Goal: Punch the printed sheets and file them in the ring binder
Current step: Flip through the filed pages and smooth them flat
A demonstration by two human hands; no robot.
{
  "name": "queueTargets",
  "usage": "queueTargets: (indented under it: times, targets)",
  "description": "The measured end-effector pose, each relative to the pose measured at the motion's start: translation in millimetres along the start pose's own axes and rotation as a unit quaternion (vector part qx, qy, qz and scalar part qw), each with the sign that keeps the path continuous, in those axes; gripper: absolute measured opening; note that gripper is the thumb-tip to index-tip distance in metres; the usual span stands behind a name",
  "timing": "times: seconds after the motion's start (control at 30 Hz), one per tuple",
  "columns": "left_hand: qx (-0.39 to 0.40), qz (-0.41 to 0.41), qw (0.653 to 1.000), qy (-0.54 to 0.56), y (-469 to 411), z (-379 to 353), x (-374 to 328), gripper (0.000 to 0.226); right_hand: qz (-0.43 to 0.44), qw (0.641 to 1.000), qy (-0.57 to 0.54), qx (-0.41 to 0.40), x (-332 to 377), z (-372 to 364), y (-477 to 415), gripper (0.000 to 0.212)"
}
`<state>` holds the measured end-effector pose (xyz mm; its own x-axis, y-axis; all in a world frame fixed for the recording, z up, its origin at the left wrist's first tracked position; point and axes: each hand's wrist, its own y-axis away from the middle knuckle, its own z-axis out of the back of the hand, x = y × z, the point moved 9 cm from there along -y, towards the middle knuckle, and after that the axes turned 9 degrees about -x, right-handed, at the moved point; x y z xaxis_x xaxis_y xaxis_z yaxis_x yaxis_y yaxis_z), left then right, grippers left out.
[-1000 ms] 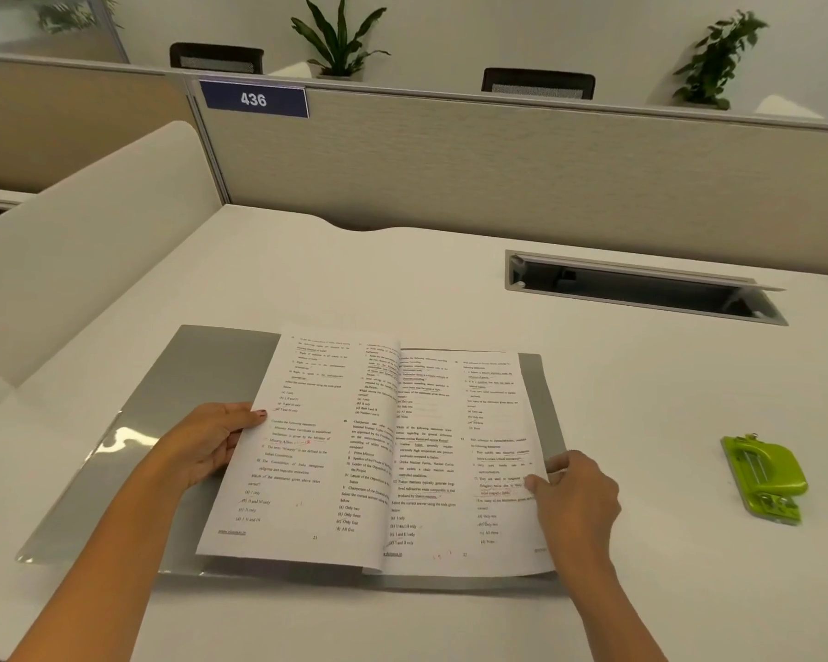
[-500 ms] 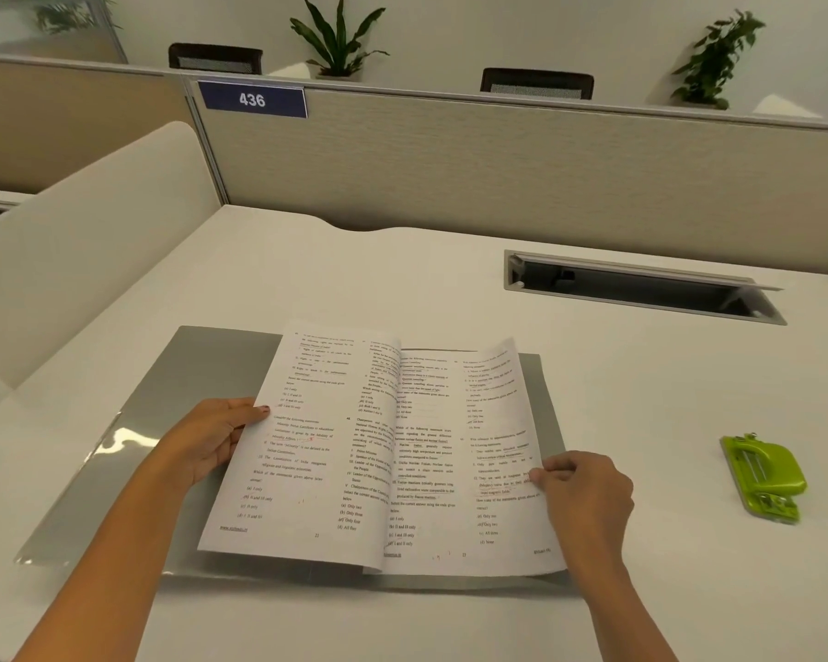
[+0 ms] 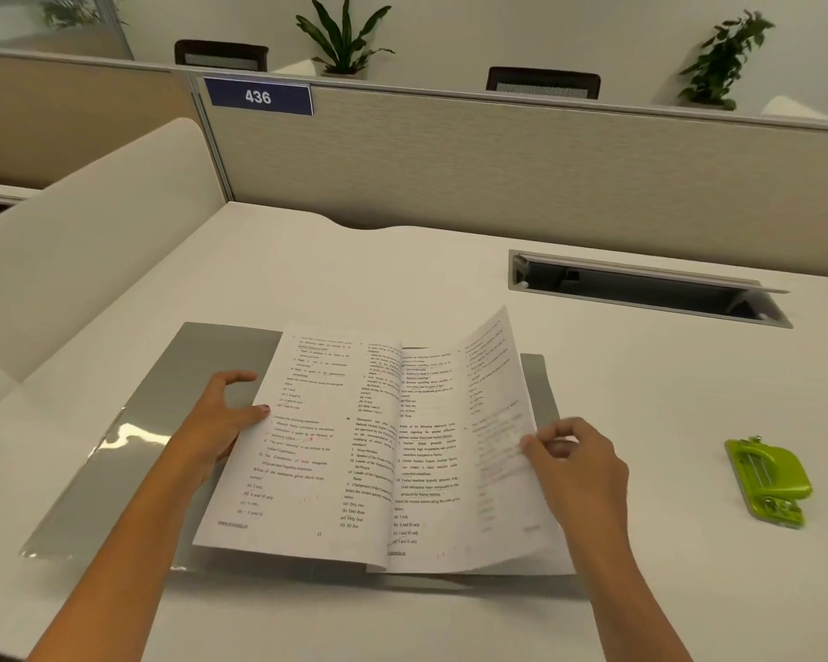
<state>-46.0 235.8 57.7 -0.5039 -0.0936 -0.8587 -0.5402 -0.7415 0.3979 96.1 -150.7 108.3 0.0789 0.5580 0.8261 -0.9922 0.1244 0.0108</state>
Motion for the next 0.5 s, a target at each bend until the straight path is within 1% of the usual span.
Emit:
queueTargets:
  times: [0.07,0.17,0.27,0.37,0.4,0.5]
  targets:
    - [0.007,-0.015,1.0,-0.01,5,-2,-8,0.032,-0.028,0.994,-0.092,0.048,19,-9,5,0.015]
    - [0.024,-0.049,0.998,-0.028,9,-5,-19,0.026,-0.017,0.981,-0.172,0.091,57,-28,19,0.018]
    - [0.025,-0.079,0.996,-0.036,14,-7,-30,0.022,0.024,0.971,-0.188,0.143,96,-54,38,0.019]
    - [0.019,-0.079,0.996,-0.028,20,-12,-40,0.013,0.073,0.963,-0.172,0.195,126,-84,65,0.017]
    - [0.015,-0.07,0.997,-0.027,23,-13,-42,0.019,0.086,0.96,-0.165,0.21,132,-94,74,0.017]
    - [0.003,-0.046,0.998,-0.033,30,-13,-46,0.051,0.129,0.951,-0.131,0.248,139,-123,104,0.022]
